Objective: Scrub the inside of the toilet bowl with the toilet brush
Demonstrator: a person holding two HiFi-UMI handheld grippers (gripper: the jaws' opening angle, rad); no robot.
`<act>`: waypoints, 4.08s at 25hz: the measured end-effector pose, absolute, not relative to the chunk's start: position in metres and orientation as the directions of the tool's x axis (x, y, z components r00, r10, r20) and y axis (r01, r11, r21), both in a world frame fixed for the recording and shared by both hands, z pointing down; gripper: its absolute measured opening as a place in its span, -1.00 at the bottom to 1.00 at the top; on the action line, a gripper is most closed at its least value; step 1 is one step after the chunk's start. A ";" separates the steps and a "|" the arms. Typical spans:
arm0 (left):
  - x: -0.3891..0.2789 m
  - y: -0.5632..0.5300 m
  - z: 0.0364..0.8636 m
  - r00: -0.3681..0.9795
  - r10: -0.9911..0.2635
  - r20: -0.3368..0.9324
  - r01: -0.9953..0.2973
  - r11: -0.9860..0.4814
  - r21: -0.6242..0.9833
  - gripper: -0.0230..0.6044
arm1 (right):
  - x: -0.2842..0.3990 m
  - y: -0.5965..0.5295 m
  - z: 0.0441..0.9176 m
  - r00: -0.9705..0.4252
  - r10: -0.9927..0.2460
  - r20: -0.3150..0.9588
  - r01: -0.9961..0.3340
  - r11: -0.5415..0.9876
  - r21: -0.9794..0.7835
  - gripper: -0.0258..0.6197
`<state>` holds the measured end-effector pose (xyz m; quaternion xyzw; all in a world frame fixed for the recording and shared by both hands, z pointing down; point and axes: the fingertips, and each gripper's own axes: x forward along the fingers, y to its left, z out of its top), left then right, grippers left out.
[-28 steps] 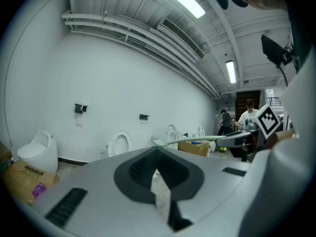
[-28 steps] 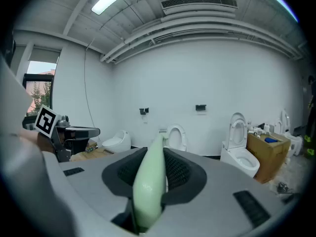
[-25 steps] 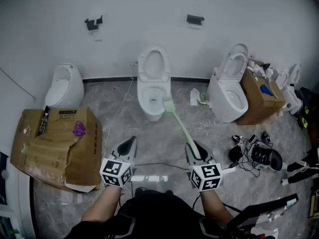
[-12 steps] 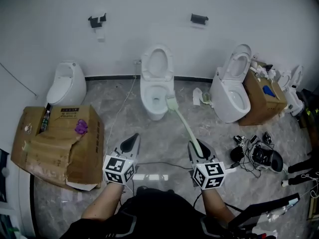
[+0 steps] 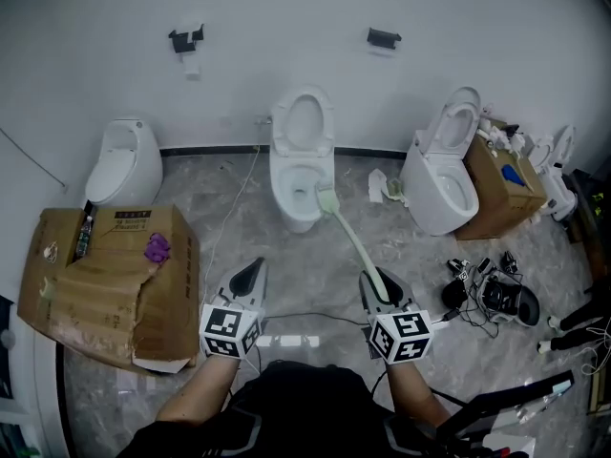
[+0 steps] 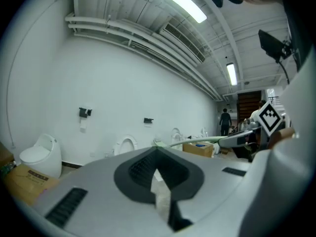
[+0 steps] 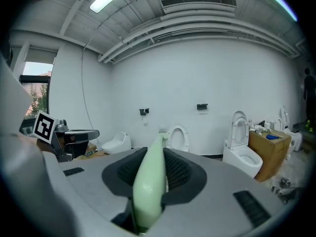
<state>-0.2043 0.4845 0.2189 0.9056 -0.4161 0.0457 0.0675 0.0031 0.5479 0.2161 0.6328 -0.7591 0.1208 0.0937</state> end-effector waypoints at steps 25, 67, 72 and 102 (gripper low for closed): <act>-0.177 0.374 0.229 0.725 -0.672 0.151 -0.689 -0.706 0.164 -0.90 | 0.028 0.428 0.227 -0.187 -0.936 0.299 -0.982 0.170 -0.081 -0.59; -0.056 0.123 0.254 0.700 -0.674 0.237 -0.712 -0.685 0.155 -0.90 | 0.142 0.171 0.271 -0.278 -0.887 0.369 -0.961 0.258 -0.104 -0.59; -0.069 0.080 0.265 0.703 -0.664 0.254 -0.708 -0.687 0.163 -0.90 | 0.130 0.127 0.285 -0.270 -0.876 0.399 -0.963 0.254 -0.094 -0.59; -0.096 -0.087 0.381 0.709 -0.602 0.367 -0.700 -0.665 0.262 -0.90 | 0.097 -0.035 0.430 -0.248 -0.752 0.610 -0.958 0.282 -0.041 -0.59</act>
